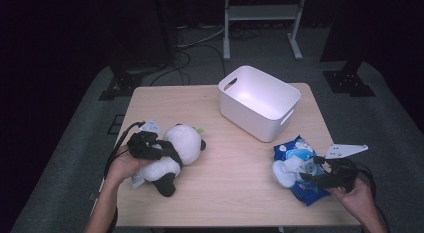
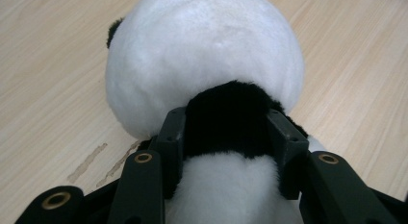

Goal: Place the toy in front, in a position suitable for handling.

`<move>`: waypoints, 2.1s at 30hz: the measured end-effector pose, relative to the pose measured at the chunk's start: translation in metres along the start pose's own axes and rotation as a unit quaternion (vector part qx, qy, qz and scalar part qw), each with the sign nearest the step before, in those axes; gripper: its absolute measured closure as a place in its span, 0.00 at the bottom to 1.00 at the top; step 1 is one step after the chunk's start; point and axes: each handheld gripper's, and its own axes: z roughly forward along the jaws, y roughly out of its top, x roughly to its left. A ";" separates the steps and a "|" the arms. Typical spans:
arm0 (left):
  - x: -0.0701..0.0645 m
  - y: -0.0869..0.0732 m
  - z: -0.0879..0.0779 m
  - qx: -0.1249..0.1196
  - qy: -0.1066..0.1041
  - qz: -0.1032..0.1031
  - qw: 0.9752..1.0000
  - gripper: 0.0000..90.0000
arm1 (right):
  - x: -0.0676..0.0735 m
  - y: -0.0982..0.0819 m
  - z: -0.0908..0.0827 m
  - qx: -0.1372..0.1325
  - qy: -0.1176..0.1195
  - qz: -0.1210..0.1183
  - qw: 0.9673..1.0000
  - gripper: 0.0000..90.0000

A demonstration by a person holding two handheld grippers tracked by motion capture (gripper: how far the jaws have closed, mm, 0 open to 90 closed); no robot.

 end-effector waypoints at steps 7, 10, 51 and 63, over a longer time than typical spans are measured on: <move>0.000 0.004 -0.010 -0.018 -0.022 0.010 1.000 0.65 | 0.000 0.002 -0.001 0.001 0.002 0.000 1.000 0.26; -0.003 0.011 -0.012 -0.017 -0.031 0.022 0.999 0.66 | 0.000 0.003 -0.001 0.002 0.002 0.000 1.000 0.26; -0.090 0.098 0.068 0.012 -0.194 0.221 0.956 0.63 | 0.002 0.008 0.001 0.030 0.004 -0.019 0.999 0.26; -0.084 0.088 0.061 -0.001 -0.189 0.176 0.966 0.39 | 0.011 0.032 0.016 0.056 0.000 -0.068 0.996 0.31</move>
